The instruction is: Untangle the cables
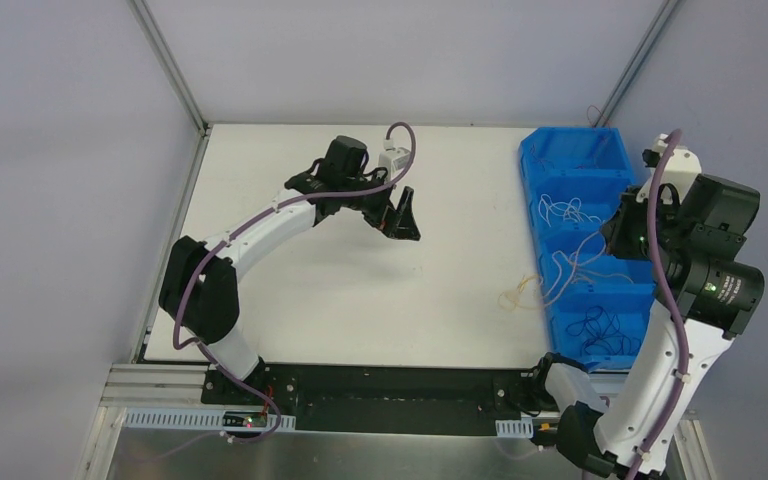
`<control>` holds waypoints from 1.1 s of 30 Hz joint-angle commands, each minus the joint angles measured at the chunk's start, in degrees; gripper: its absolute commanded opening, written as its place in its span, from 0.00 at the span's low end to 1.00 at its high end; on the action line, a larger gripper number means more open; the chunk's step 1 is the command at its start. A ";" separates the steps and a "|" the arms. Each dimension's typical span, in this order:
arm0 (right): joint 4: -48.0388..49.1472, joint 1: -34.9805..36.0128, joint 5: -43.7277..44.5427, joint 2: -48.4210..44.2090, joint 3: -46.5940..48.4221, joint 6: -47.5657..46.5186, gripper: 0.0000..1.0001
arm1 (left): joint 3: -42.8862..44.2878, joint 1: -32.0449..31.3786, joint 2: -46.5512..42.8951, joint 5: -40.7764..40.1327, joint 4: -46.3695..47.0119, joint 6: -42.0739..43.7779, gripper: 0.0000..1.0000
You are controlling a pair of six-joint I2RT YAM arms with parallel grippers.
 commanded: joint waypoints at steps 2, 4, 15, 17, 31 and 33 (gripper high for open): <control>-3.19 -0.43 4.21 3.30 5.56 -3.94 0.00 | -1.85 0.24 -2.55 0.86 4.56 -1.65 0.99; -2.10 -0.62 6.25 4.96 5.88 -4.99 0.00 | -2.22 0.32 -2.67 0.83 4.93 -1.82 0.99; 14.11 -14.24 10.95 11.72 -5.47 -17.00 0.00 | -3.80 1.30 -3.53 1.17 5.96 -3.38 0.99; 16.84 -16.45 11.13 13.10 -7.61 -18.12 0.00 | -4.18 1.41 -3.70 1.01 6.01 -3.60 0.99; 13.44 -20.91 14.59 32.48 10.86 -9.29 0.00 | -4.66 2.43 -3.53 0.34 5.97 -4.20 0.99; 13.88 -20.88 12.84 32.78 11.59 -9.55 0.00 | -4.58 2.58 -3.47 0.26 5.96 -4.20 0.99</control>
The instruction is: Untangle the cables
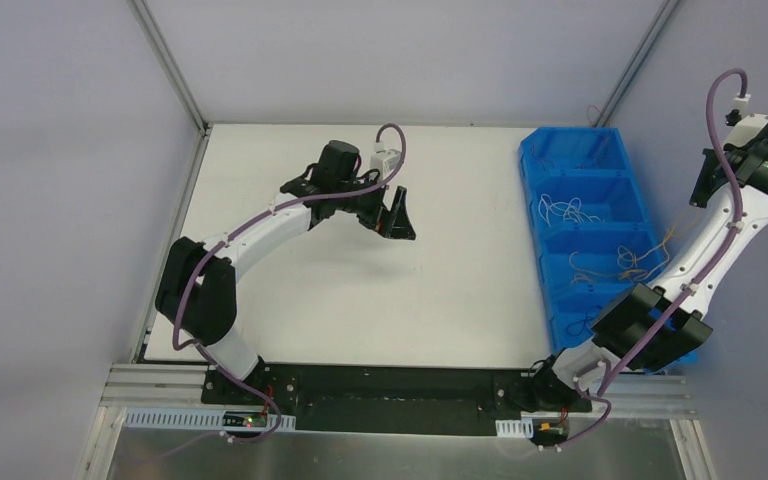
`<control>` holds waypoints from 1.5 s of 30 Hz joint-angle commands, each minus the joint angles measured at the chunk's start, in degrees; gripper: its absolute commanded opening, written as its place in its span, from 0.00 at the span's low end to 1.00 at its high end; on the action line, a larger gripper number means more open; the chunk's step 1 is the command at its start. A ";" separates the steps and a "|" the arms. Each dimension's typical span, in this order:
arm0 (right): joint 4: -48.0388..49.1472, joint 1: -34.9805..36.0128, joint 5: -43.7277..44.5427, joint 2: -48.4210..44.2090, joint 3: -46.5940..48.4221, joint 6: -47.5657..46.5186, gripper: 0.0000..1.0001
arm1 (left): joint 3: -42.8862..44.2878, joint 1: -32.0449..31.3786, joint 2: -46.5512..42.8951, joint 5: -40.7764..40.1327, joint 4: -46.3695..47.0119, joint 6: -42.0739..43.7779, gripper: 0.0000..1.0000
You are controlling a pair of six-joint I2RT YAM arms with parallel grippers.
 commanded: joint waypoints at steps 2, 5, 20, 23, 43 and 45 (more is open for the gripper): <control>-1.92 -0.40 -2.31 0.95 4.59 1.34 0.00 | 0.14 0.92 -2.26 0.46 1.62 -0.20 0.99; -3.73 0.02 -3.00 2.14 5.63 -0.23 0.00 | 0.52 1.18 -1.90 0.58 1.58 -0.20 0.99; -3.35 0.36 -9.41 -3.33 -26.15 -12.59 0.00 | 2.12 2.64 -1.36 1.66 -2.35 1.06 0.99; 0.17 1.00 -9.93 -2.15 -29.87 -11.64 0.00 | 1.49 2.68 -1.69 1.49 -2.74 0.88 0.99; -11.46 6.92 -13.62 -0.68 -17.96 -8.95 0.65 | 1.25 5.57 -5.34 -0.03 -8.98 1.95 0.99; -16.49 7.08 -15.35 -0.63 -12.59 -8.59 0.74 | 1.33 5.83 -5.70 -0.15 -8.98 1.99 0.99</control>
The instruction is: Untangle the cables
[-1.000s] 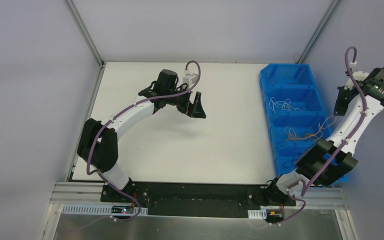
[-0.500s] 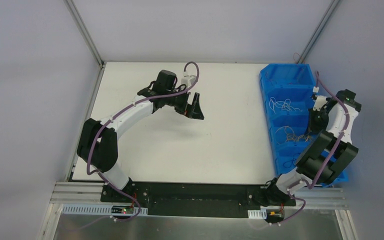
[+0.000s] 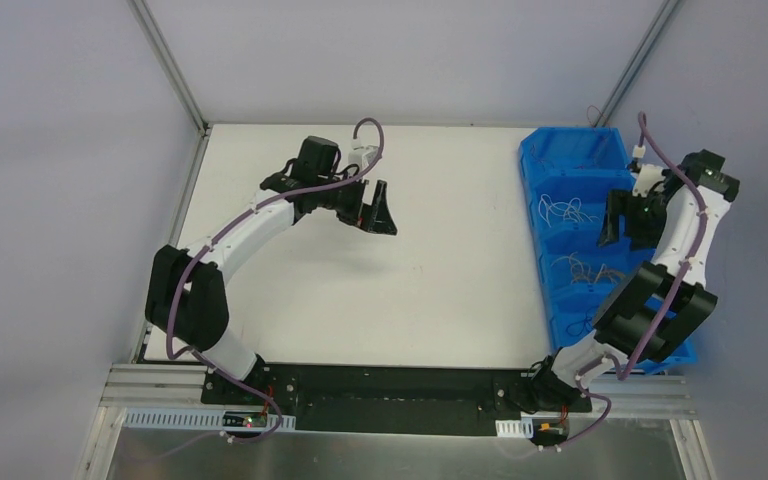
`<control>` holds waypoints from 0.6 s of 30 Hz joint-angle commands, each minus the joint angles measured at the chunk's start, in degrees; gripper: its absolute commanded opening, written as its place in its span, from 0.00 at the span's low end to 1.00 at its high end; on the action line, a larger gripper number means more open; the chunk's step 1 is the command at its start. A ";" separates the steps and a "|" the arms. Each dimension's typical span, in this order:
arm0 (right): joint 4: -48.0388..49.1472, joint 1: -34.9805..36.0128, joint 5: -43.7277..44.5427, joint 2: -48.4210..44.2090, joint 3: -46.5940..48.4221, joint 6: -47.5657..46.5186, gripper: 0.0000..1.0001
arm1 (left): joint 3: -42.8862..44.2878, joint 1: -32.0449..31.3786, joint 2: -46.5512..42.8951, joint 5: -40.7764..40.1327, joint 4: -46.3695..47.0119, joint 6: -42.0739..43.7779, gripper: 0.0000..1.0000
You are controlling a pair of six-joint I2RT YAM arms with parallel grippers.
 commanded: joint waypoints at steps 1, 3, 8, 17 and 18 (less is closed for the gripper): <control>-14.59 0.31 -5.66 -4.02 12.81 -0.13 0.77 | 1.36 0.75 -3.34 -0.35 -1.33 0.96 0.99; -18.69 1.10 -6.47 -2.58 18.94 1.05 0.82 | 1.46 1.26 -3.58 -0.46 -1.38 0.25 0.99; -21.45 8.00 -9.63 1.22 33.09 8.08 0.97 | 3.03 5.90 -3.80 1.68 -2.85 -5.39 0.99; -2.94 25.90 -13.11 4.19 37.17 28.79 0.99 | 40.35 22.83 11.14 -2.77 -47.18 8.64 0.99; 0.62 27.21 -13.65 3.77 34.55 31.23 0.99 | 42.19 24.64 11.58 -3.82 -48.56 9.04 0.99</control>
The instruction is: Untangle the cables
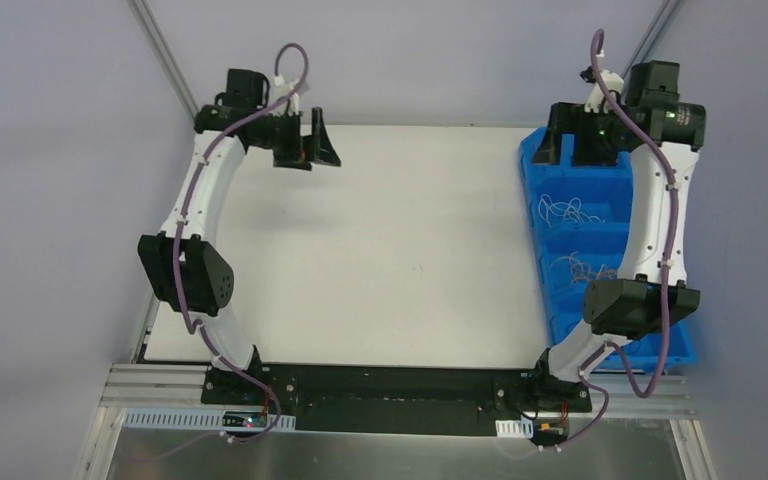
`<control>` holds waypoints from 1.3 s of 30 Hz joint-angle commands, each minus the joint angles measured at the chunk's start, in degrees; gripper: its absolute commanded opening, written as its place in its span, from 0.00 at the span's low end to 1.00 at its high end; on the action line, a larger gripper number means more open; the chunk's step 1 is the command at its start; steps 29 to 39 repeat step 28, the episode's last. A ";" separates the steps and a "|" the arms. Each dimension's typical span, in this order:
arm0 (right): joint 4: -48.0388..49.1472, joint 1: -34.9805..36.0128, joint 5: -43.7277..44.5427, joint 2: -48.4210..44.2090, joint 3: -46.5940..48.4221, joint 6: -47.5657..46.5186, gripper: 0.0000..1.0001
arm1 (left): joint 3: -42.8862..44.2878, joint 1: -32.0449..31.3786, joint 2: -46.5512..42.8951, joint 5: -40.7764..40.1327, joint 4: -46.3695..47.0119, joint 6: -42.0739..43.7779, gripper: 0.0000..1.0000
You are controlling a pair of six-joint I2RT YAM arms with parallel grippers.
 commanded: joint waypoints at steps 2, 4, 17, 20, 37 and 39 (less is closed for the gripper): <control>18.60 6.92 -3.76 -1.25 -9.67 15.57 0.99 | 12.42 10.01 2.80 -4.64 -21.44 8.24 0.99; 22.60 9.86 -4.03 -1.48 -14.81 16.95 0.99 | 12.50 12.33 2.49 -8.64 -23.13 10.05 0.99; 38.81 19.61 -4.34 -11.76 -50.33 18.37 0.99 | -21.70 13.58 -12.21 -14.79 -16.57 9.41 0.99; 38.35 19.55 -3.44 -13.08 -52.84 16.57 0.99 | -25.03 13.48 -14.03 -14.67 -14.56 7.99 0.99; 40.47 19.52 -2.68 -17.48 -59.80 16.51 0.99 | -26.86 13.42 -15.11 -14.45 -13.14 8.04 0.99; 40.47 19.52 -2.68 -17.48 -59.80 16.51 0.99 | -26.86 13.42 -15.11 -14.45 -13.14 8.04 0.99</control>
